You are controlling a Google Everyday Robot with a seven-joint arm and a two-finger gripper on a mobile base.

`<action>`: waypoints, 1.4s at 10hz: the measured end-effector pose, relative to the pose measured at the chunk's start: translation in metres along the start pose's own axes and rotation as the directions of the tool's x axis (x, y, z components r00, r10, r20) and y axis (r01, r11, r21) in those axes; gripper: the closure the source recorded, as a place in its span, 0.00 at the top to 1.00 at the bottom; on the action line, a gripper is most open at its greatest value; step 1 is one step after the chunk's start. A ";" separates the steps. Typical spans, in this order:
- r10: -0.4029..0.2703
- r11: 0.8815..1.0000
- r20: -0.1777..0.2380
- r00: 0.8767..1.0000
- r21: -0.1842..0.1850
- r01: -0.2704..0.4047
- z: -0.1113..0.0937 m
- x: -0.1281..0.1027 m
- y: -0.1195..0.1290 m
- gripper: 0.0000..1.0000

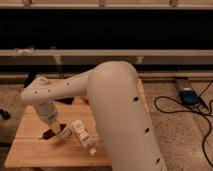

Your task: Place the pepper on the white sponge

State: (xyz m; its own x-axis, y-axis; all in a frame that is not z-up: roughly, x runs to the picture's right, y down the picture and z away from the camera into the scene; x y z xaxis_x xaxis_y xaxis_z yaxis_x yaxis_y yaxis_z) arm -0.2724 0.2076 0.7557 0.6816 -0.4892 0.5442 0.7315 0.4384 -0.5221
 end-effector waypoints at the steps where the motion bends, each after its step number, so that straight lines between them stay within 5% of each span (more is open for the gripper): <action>1: 0.001 1.000 -0.005 1.000 -0.008 -0.001 0.003 0.000 -0.001 0.18; 7: 0.065 0.997 -0.028 0.998 -0.031 -0.066 0.012 0.022 -0.001 0.77; 14: 0.086 0.995 -0.025 0.996 -0.050 -0.088 0.018 0.031 0.000 0.80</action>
State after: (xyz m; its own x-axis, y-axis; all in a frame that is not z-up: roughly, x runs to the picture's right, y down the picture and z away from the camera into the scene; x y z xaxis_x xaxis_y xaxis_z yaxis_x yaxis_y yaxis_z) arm -0.2510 0.2060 0.7847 0.7416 -0.4680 0.4805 0.6672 0.4412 -0.6001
